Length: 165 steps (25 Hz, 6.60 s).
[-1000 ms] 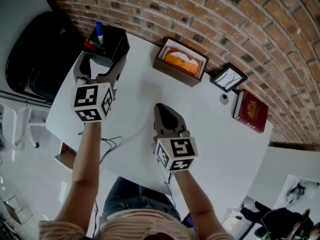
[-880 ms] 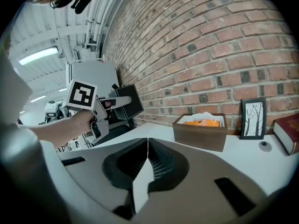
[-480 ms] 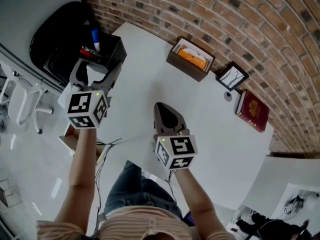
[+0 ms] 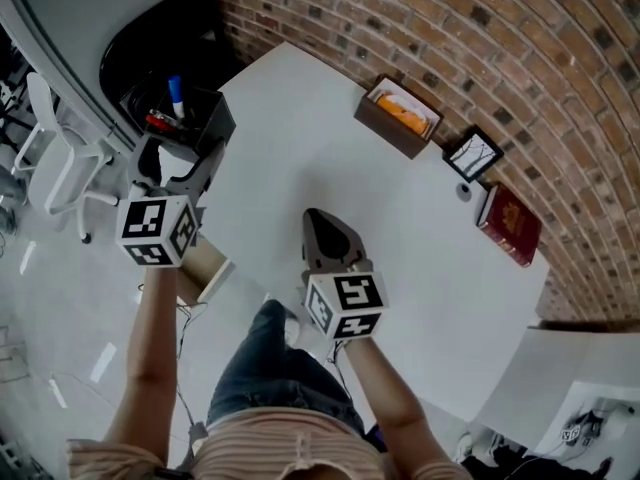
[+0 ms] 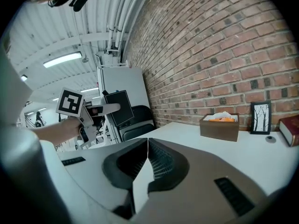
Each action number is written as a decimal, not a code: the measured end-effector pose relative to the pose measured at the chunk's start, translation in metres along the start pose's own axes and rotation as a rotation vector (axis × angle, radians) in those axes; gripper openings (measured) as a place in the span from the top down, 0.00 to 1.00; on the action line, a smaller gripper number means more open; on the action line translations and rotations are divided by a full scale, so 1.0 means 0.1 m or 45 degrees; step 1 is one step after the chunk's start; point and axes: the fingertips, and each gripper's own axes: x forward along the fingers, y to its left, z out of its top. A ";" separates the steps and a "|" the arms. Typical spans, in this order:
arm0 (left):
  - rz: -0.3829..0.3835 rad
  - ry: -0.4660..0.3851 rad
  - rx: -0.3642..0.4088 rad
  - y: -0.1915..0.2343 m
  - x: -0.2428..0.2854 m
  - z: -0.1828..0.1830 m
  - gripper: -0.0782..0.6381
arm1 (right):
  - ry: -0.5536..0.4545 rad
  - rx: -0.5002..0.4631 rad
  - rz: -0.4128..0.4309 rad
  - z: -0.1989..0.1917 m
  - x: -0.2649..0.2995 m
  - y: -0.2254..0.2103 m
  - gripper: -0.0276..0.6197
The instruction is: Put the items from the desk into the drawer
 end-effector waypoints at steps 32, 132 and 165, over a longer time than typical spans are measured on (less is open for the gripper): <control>0.447 0.147 -0.222 1.22 -1.96 -1.46 0.27 | 0.255 -0.161 0.480 -0.91 0.37 1.94 0.93; 0.633 0.686 -0.517 1.43 -0.89 -5.27 0.27 | 0.751 -0.178 0.333 -3.15 1.81 2.01 0.93; 0.699 1.071 -0.674 1.15 -1.12 -5.40 0.27 | 0.746 -0.191 0.305 -2.91 1.51 2.04 0.93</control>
